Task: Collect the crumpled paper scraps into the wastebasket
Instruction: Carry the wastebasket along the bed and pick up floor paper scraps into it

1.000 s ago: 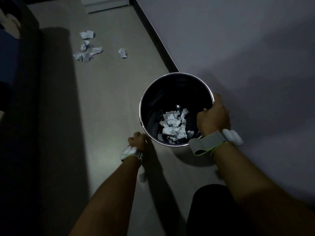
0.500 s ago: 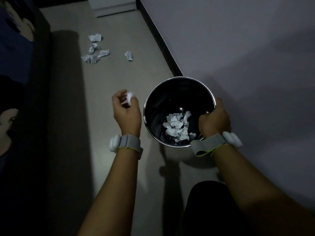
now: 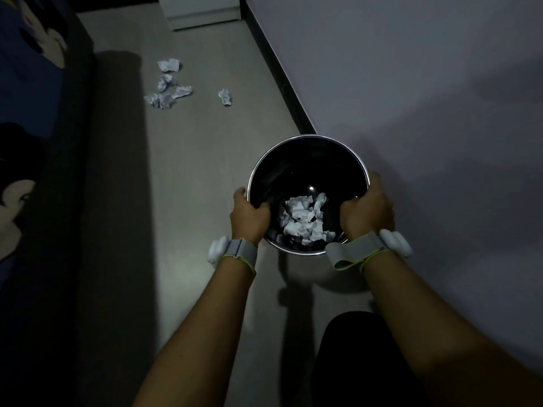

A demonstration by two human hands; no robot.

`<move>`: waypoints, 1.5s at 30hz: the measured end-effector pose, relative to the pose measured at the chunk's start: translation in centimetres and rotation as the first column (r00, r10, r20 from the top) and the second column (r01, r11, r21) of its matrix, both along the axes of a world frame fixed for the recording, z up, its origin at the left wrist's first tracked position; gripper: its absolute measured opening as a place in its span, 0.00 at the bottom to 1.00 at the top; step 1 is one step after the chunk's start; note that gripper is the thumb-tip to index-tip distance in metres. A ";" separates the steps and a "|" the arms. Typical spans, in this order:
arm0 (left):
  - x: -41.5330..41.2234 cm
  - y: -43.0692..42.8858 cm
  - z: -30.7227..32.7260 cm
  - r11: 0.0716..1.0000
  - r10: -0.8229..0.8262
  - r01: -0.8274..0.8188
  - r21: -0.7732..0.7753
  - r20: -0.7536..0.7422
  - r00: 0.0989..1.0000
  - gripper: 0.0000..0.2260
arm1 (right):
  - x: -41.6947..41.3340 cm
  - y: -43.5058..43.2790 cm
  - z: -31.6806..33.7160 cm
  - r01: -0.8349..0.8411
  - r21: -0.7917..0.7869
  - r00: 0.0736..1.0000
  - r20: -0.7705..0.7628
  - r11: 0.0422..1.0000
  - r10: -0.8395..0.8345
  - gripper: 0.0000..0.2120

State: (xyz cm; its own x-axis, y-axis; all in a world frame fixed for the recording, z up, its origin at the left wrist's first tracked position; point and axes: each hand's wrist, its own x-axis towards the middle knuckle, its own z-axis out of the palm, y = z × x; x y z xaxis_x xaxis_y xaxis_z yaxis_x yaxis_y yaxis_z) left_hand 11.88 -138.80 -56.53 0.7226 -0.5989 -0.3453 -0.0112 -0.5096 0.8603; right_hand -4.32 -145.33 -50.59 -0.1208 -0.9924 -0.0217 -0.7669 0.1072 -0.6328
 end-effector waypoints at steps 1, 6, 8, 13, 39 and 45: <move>-0.1 0.1 -0.1 1.000 -0.009 0.009 0.017 0.015 1.000 0.19 | -0.1 0.0 0.0 -0.001 -0.002 1.000 0.002 1.000 0.001 0.16; 0.3 0.0 -0.1 0.999 -0.022 0.020 0.027 0.058 0.998 0.13 | 0.1 0.2 0.2 0.004 0.002 1.000 0.008 1.000 -0.004 0.18; 0.5 -0.2 0.1 0.999 -0.013 0.011 0.039 0.061 0.998 0.13 | 0.4 0.2 0.3 0.019 0.008 1.000 0.024 1.000 -0.019 0.17; 2.7 -1.2 3.3 1.000 -0.019 0.018 0.010 0.115 0.993 0.10 | 1.9 -0.5 2.5 0.035 -0.017 0.993 0.111 0.999 -0.033 0.18; 16.0 4.6 68.0 0.992 0.012 0.030 -0.126 0.317 0.949 0.05 | 15.4 2.9 64.1 0.039 -0.162 0.958 0.288 0.986 0.010 0.21; 19.5 4.4 71.6 0.987 0.026 0.030 -0.158 0.340 0.940 0.03 | 18.7 2.7 66.8 0.048 -0.211 0.941 0.339 0.976 0.027 0.22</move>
State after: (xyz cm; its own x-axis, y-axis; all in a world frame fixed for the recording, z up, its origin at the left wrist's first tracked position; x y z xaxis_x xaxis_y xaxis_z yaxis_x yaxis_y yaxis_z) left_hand 31.42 -134.42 15.05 0.7786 -0.6272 0.0205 -0.3183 -0.3666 0.8742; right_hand 14.35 -142.64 16.26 -0.1536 -0.9769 0.1488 -0.5034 -0.0522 -0.8625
